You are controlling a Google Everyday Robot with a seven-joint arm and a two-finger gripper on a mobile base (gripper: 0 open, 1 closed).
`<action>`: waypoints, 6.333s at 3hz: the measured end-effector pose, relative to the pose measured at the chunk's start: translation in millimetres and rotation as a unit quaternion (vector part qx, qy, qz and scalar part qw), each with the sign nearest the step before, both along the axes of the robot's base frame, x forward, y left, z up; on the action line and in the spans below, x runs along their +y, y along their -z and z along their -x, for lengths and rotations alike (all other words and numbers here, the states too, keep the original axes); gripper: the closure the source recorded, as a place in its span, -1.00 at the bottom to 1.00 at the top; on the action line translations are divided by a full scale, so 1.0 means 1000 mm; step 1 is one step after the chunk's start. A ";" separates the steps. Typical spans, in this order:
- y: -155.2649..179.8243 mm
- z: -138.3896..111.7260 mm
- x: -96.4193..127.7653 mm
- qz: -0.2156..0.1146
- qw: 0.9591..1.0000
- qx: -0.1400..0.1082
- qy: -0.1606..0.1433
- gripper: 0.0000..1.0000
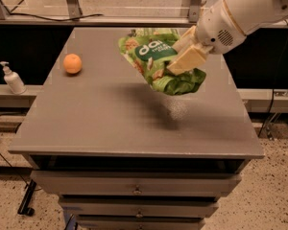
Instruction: Move green rice chip bag near orange
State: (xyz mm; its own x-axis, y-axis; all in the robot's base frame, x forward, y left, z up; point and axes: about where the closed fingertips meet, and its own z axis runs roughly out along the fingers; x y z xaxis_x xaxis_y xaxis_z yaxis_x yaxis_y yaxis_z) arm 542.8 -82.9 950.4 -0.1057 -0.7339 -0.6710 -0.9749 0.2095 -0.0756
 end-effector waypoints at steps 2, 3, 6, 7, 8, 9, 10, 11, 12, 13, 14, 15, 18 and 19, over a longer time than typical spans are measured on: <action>-0.005 -0.085 0.046 -0.034 0.998 0.000 0.045 1.00; 0.006 -0.114 0.079 -0.039 0.997 0.013 0.064 1.00; 0.052 -0.164 0.140 -0.025 0.992 0.047 0.115 1.00; 0.063 -0.167 0.154 -0.019 0.992 0.056 0.116 1.00; 0.070 -0.163 0.168 -0.010 0.993 0.061 0.106 1.00; 0.078 -0.159 0.174 -0.003 0.993 0.066 0.102 1.00; 0.081 -0.154 0.179 -0.003 0.993 0.074 0.097 0.65; 0.081 -0.154 0.179 -0.003 0.993 0.074 0.097 0.17; 0.081 -0.154 0.179 -0.003 0.993 0.074 0.097 -0.27; 0.073 -0.146 0.187 -0.013 0.994 0.076 0.077 -0.74; 0.065 -0.143 0.188 -0.020 0.995 0.073 0.071 -1.00; 0.064 -0.143 0.188 -0.021 0.995 0.073 0.071 -1.00; -0.010 -0.102 0.047 -0.166 0.983 -0.039 0.070 -1.00; -0.014 -0.095 -0.001 -0.161 0.981 -0.073 0.084 -1.00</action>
Offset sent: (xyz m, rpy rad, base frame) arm 0.1353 0.0841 0.0052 0.0978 0.0315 -0.1506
